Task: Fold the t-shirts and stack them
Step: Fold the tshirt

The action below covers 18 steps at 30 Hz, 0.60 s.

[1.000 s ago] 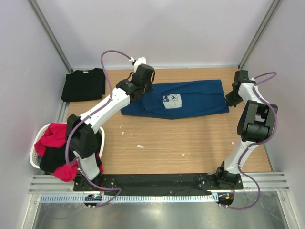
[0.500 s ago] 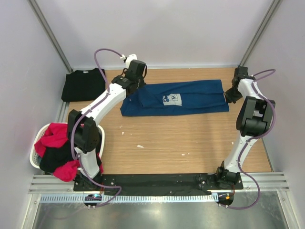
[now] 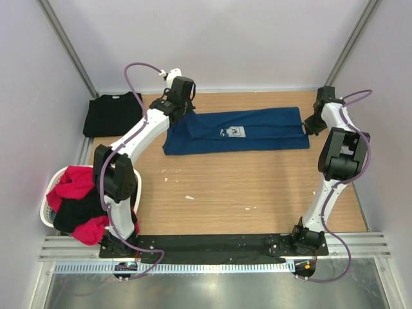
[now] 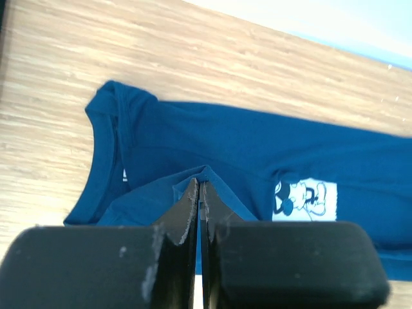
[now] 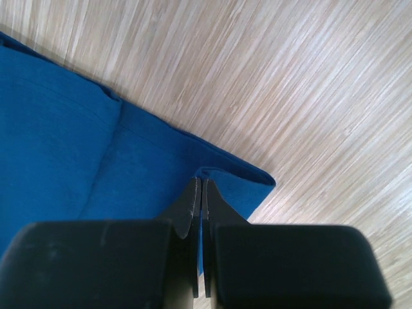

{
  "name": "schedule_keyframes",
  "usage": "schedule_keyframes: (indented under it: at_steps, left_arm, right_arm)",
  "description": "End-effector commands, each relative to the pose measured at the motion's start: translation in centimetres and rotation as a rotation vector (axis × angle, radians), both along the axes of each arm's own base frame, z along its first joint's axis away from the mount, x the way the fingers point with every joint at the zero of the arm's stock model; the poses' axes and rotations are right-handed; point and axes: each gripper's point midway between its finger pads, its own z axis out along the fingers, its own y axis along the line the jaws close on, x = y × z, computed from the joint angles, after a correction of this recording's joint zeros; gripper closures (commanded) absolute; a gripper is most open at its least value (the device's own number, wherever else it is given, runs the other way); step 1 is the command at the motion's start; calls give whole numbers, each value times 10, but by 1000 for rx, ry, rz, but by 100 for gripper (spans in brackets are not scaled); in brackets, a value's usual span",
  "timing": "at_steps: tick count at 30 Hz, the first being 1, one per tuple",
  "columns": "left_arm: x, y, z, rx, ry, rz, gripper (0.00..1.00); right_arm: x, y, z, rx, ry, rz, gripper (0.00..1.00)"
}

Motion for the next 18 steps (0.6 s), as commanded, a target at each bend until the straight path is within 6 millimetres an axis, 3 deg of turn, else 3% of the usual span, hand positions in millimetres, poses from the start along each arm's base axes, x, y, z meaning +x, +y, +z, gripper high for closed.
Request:
schedule_keyframes:
  at_steps: [1, 7, 18]
  left_arm:
    - [21, 3, 33, -30, -107, 28, 100]
    - [28, -6, 20, -52, -89, 20, 100]
    - [44, -4, -6, -25, -70, 38, 100]
  right_arm:
    - [9, -8, 10, -26, -26, -13, 99]
    - [15, -8, -1, -15, -14, -8, 99]
    - [35, -9, -16, -2, -12, 16, 99]
